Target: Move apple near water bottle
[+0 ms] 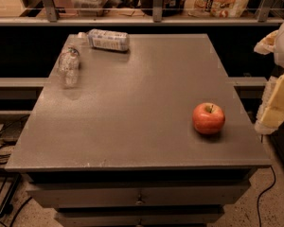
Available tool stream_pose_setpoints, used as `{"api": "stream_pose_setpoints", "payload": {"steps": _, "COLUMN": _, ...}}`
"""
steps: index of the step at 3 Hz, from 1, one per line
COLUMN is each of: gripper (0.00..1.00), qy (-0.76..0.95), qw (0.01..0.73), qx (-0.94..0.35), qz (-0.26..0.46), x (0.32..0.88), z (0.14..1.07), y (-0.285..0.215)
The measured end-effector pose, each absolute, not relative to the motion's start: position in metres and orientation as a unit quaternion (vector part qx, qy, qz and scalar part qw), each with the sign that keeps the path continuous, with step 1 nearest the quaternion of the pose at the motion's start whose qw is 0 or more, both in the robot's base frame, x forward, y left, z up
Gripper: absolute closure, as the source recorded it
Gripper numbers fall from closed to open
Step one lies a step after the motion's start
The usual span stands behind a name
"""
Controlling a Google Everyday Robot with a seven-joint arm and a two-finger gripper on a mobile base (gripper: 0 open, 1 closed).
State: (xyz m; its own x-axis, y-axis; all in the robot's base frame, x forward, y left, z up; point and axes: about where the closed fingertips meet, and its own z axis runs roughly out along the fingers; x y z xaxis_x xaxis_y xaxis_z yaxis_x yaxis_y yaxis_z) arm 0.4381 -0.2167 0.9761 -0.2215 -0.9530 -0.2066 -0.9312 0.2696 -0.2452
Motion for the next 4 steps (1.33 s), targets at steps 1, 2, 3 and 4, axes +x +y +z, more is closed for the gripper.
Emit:
{"api": "stream_pose_setpoints", "payload": {"steps": 1, "gripper": 0.0, "qy": 0.78, "qw": 0.161, "qx": -0.603, "qz": -0.032, "x": 0.438, "z": 0.976, "y": -0.216}}
{"api": "stream_pose_setpoints", "payload": {"steps": 2, "gripper": 0.0, "qy": 0.779, "qw": 0.168, "qx": -0.604, "qz": -0.022, "x": 0.44, "z": 0.974, "y": -0.216}}
{"api": "stream_pose_setpoints", "payload": {"steps": 3, "gripper": 0.0, "qy": 0.761, "qw": 0.198, "qx": -0.618, "qz": 0.03, "x": 0.445, "z": 0.943, "y": -0.203}}
{"api": "stream_pose_setpoints", "payload": {"steps": 4, "gripper": 0.0, "qy": 0.743, "qw": 0.236, "qx": -0.621, "qz": 0.081, "x": 0.455, "z": 0.913, "y": -0.176}}
